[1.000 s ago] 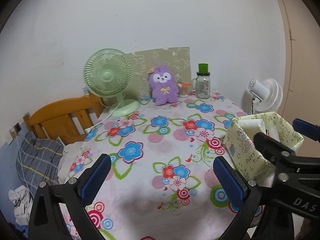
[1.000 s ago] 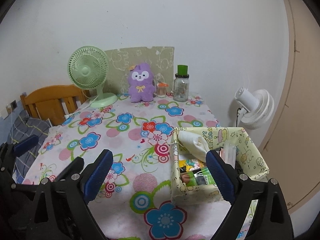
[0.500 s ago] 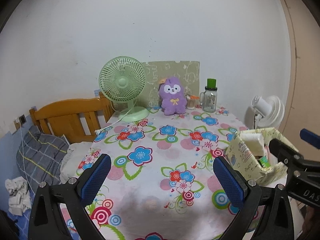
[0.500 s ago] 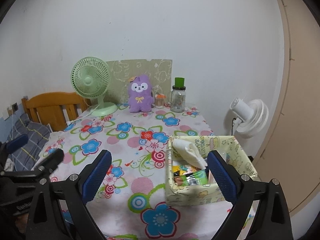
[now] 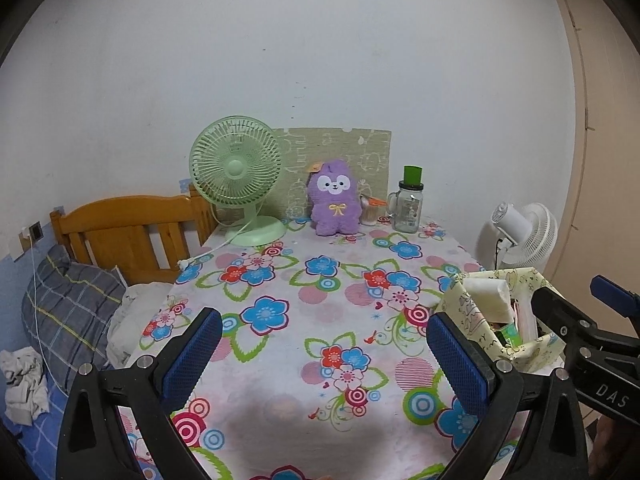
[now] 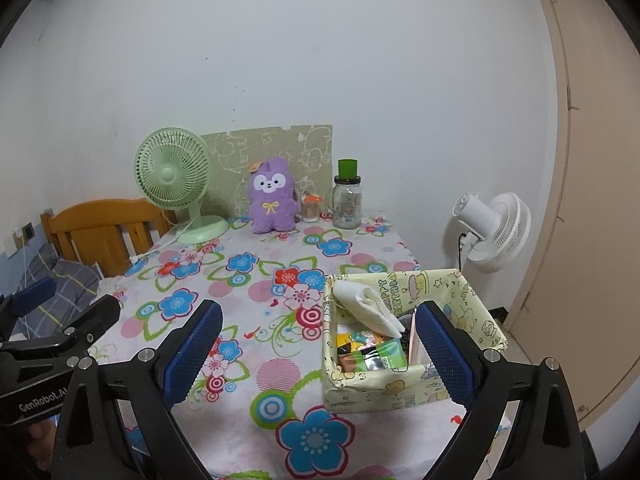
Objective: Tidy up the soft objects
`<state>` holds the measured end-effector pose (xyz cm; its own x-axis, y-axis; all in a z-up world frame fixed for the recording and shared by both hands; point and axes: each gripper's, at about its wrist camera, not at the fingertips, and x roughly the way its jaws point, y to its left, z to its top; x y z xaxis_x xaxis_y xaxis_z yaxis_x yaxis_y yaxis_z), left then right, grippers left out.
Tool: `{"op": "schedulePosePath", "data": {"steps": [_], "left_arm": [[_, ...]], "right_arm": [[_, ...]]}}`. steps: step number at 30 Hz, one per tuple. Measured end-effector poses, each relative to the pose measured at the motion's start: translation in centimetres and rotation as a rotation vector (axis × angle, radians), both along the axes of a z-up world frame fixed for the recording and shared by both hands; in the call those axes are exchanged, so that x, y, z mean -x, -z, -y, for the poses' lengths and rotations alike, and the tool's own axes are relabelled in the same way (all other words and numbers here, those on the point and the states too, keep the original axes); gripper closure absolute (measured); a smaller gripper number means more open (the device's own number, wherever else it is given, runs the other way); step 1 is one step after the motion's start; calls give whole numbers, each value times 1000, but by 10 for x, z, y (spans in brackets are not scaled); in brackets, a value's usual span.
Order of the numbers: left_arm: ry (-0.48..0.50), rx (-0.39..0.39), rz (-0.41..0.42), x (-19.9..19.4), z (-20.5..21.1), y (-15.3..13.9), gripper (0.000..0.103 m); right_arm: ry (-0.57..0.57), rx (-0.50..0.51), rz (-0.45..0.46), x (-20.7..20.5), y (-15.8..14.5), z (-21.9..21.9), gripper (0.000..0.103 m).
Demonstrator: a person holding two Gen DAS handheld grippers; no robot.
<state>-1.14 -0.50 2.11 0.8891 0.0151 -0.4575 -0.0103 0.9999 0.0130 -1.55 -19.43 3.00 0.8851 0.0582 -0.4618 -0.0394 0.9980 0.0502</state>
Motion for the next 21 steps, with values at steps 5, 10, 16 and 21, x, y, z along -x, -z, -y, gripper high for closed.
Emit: {"op": "schedulePosePath", "data": {"steps": [5, 10, 16, 21], "left_arm": [[14, -15, 0, -1, 6, 0, 0], [20, -18, -2, -3, 10, 0, 0], [25, -19, -3, -3, 12, 0, 0], [29, -14, -3, -4, 12, 0, 0]], "right_arm": [[4, 2, 6, 0, 0, 2, 4], [18, -19, 4, -1, 0, 6, 4], [24, -22, 6, -2, -1, 7, 4], [21, -12, 10, -3, -1, 6, 4]]}}
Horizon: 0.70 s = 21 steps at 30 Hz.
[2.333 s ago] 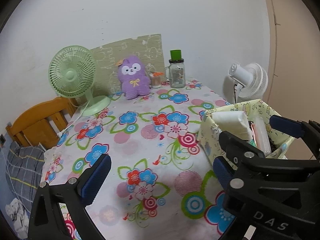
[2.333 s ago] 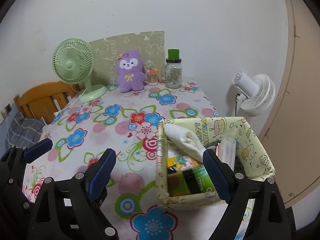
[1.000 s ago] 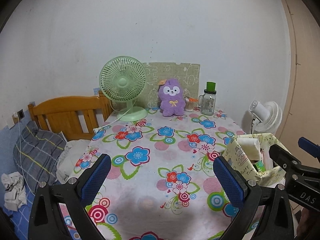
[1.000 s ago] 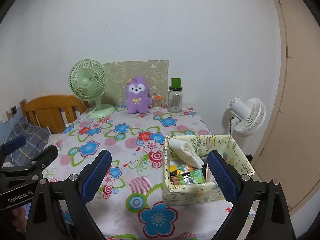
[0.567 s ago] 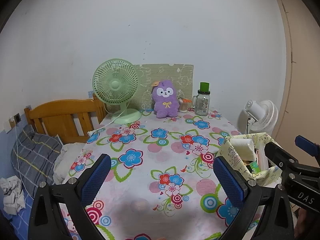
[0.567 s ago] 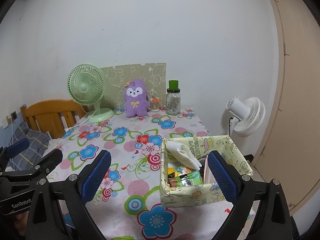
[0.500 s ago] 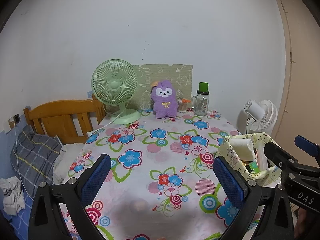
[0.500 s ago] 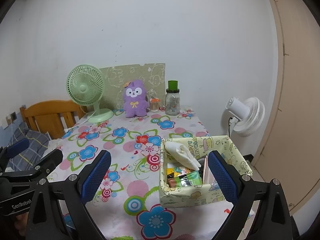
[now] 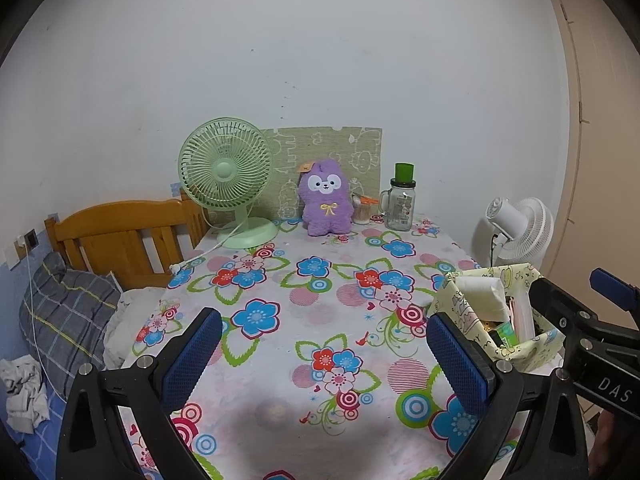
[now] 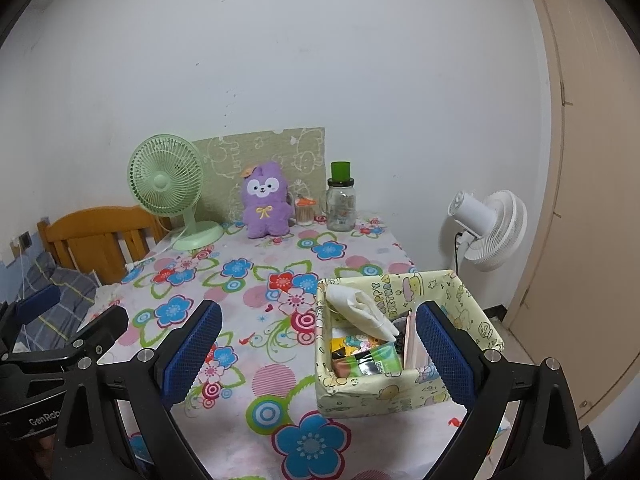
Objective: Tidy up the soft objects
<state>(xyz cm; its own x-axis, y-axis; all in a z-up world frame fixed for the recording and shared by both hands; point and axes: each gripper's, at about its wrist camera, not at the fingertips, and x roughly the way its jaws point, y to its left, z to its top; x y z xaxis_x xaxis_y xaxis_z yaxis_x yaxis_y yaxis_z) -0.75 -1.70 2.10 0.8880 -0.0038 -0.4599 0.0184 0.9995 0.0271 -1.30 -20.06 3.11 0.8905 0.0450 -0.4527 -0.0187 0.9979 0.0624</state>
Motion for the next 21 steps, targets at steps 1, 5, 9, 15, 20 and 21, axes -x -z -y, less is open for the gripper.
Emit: {"op": "schedulePosePath", "data": {"steps": [1, 5, 9, 15, 20, 21], "left_arm": [[0, -1, 0, 0, 0, 0, 0], [0, -5, 4, -1, -1, 0, 0], [-1, -6, 2, -1, 0, 0, 0], [0, -7, 3, -1, -1, 0, 0], [1, -6, 6, -1, -1, -1, 0], [2, -7, 6, -2, -1, -1, 0]], "right_arm": [[1, 4, -1, -1, 0, 0, 4], [1, 1, 0, -1, 0, 0, 4], [1, 2, 3, -1, -1, 1, 4], [0, -1, 5, 0, -1, 3, 4], [-2, -3, 6, 0, -1, 3, 4], [0, -4, 6, 0, -1, 3, 4]]}}
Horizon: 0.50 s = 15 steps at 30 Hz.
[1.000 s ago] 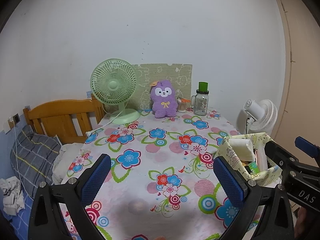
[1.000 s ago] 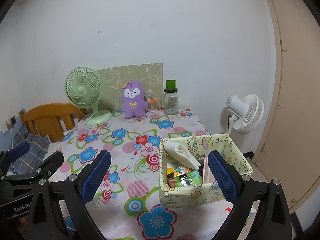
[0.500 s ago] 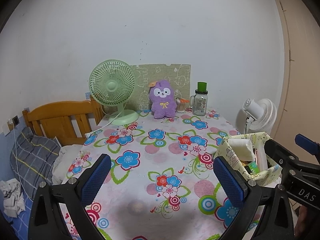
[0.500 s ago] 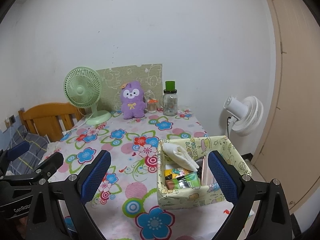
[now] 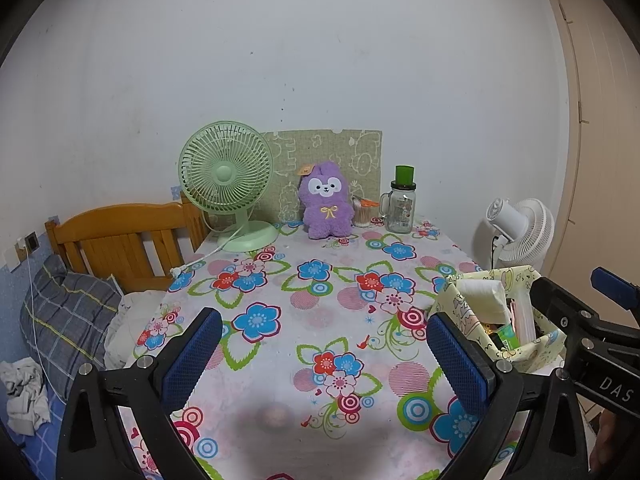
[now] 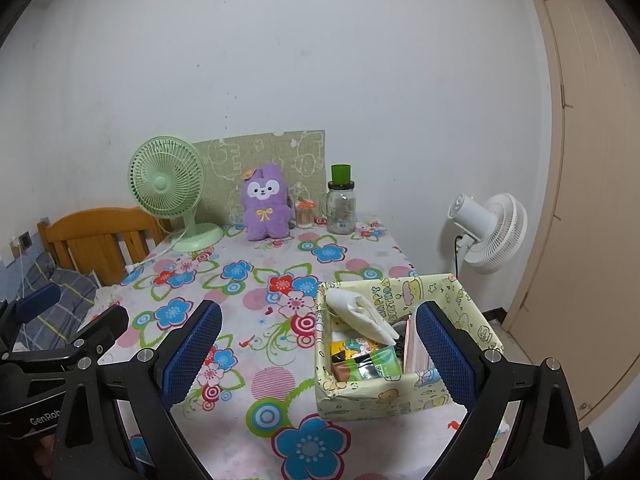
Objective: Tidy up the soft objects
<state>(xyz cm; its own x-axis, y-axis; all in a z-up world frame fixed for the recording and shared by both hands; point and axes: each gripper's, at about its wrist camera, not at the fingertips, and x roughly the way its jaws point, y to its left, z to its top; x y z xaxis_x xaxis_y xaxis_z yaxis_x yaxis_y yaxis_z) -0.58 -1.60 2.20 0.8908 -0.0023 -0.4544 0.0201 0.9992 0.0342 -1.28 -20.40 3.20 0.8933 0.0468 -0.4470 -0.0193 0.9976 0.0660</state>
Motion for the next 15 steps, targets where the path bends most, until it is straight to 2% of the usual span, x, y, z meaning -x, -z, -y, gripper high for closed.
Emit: {"op": "schedulePosePath", "data": {"steps": [15], "left_arm": [[-2, -1, -3, -2, 0, -1, 0]], "right_arm": [[0, 4, 0, 0, -1, -1, 4]]}}
